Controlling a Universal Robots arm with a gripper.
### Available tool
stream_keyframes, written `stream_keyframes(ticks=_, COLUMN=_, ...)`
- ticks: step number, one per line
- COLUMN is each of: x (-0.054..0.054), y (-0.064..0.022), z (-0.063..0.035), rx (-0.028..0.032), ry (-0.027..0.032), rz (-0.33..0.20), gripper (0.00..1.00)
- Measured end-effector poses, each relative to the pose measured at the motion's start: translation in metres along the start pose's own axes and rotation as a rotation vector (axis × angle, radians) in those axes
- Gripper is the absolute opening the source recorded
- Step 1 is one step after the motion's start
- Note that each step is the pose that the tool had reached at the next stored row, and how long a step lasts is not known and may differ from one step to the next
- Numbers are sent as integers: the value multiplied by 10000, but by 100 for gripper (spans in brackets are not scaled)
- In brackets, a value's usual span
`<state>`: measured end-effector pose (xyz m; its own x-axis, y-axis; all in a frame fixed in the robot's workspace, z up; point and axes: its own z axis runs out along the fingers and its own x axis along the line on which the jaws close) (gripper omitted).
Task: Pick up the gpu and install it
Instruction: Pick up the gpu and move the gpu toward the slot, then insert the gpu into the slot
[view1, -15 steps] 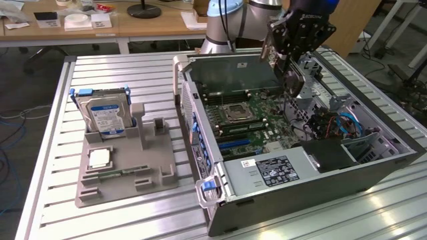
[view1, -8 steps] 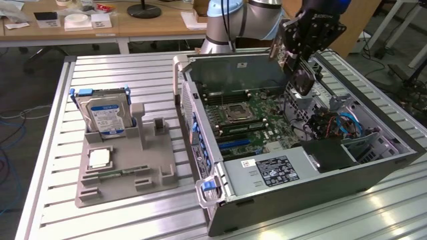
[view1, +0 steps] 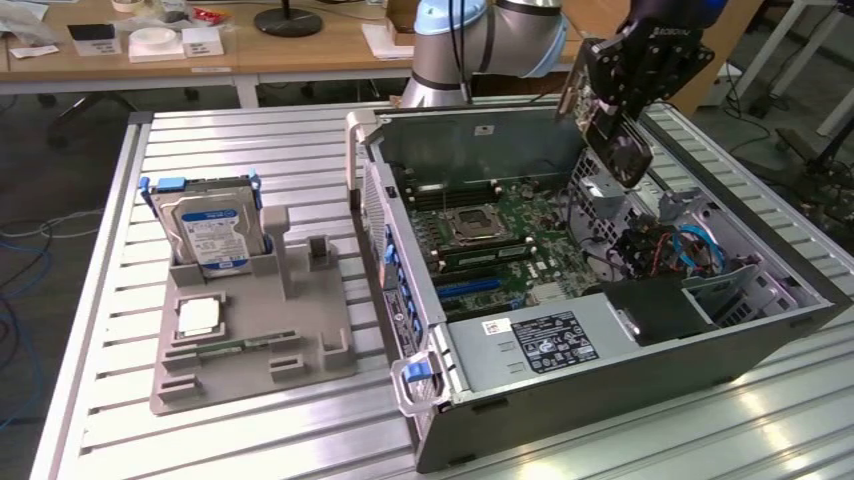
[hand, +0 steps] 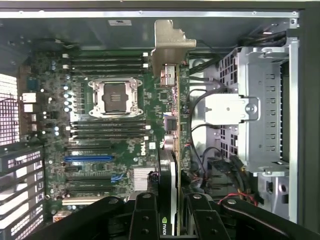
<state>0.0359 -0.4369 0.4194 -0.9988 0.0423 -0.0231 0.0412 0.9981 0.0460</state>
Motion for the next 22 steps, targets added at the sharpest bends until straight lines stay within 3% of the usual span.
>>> stream_keyframes(ticks=17, x=0, y=3, z=0, rx=-1, ry=-2, rz=-36, gripper=27)
stream_keyframes(ticks=22, x=0, y=3, z=1, rx=-21, ry=39, rz=-918, gripper=27)
